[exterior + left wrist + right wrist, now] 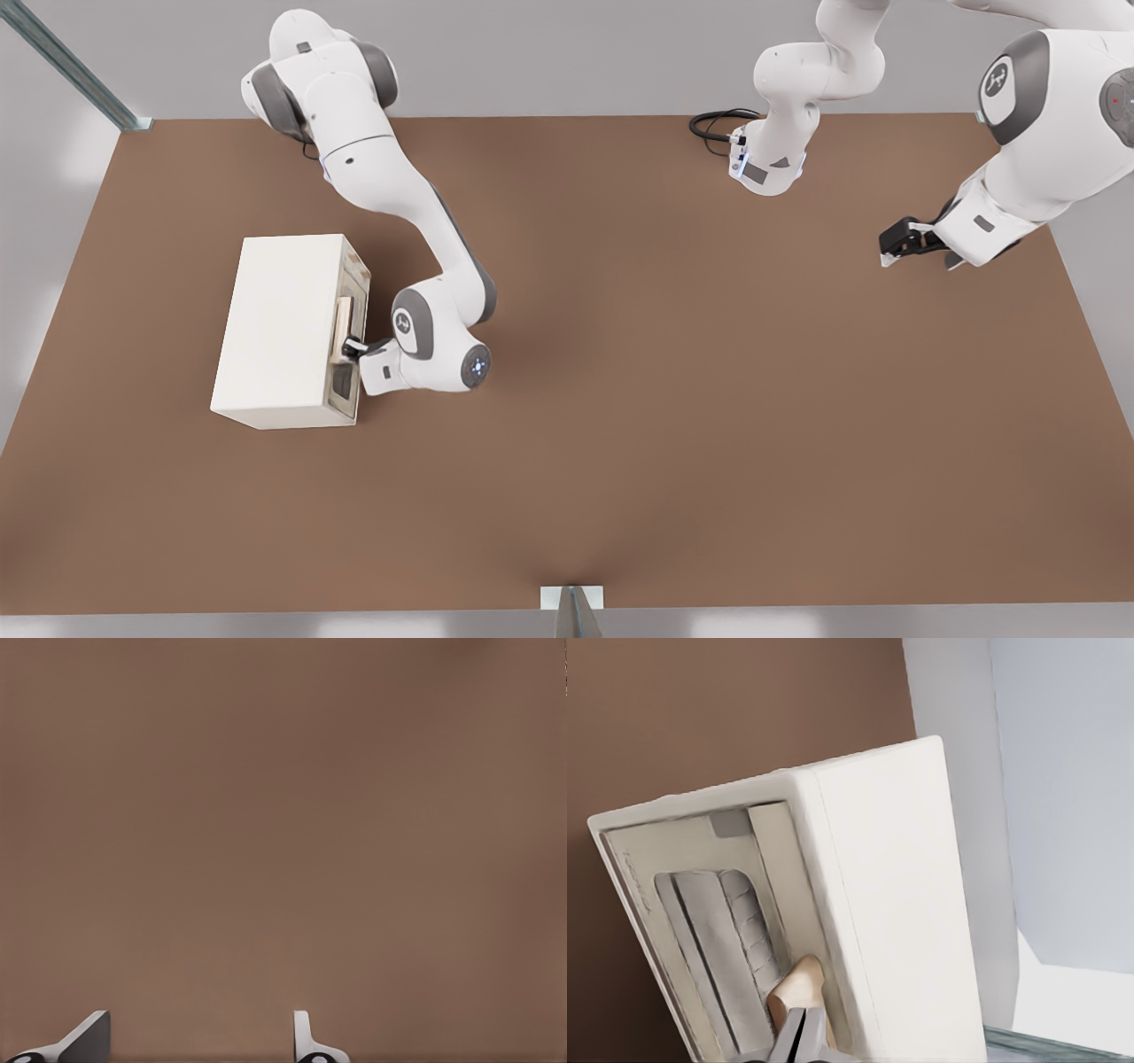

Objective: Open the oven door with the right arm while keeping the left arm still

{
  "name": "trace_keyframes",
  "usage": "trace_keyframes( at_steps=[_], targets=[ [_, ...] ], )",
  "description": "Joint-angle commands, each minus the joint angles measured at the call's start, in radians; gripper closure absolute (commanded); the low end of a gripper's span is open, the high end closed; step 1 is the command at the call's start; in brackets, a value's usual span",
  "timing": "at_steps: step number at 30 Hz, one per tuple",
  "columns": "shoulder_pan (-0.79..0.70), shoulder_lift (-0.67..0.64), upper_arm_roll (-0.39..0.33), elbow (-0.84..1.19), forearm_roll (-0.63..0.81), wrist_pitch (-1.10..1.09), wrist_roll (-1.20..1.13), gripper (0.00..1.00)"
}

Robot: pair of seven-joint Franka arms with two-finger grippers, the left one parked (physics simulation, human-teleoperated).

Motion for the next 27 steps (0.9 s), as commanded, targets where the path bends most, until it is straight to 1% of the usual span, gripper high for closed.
trace_keyframes(
  at_steps=[1, 2, 5, 6, 9, 12, 19, 22, 24, 27],
  targets=[
    [0.0, -0.015, 0.001, -0.015, -0.005, 0.012, 0.139, 0.79],
    [0.0, -0.017, 0.0, -0.014, -0.008, 0.004, 0.053, 0.79],
    [0.008, -0.029, 0.003, -0.045, -0.008, -0.015, 0.045, 0.79],
    [0.008, -0.032, 0.015, -0.058, -0.008, -0.017, 0.045, 0.79],
    [0.003, -0.031, 0.015, -0.086, -0.023, -0.012, 0.045, 0.79],
    [-0.006, -0.04, 0.015, -0.091, -0.031, -0.014, -0.034, 0.79],
    [-0.002, -0.037, 0.017, -0.121, -0.029, -0.017, -0.041, 0.79],
    [0.001, -0.034, 0.021, -0.114, -0.029, -0.017, -0.046, 0.79],
    [0.014, -0.034, 0.024, -0.068, -0.029, -0.014, -0.049, 0.79],
    [0.034, 0.003, 0.032, 0.023, -0.017, 0.001, -0.049, 0.79]
  ],
)
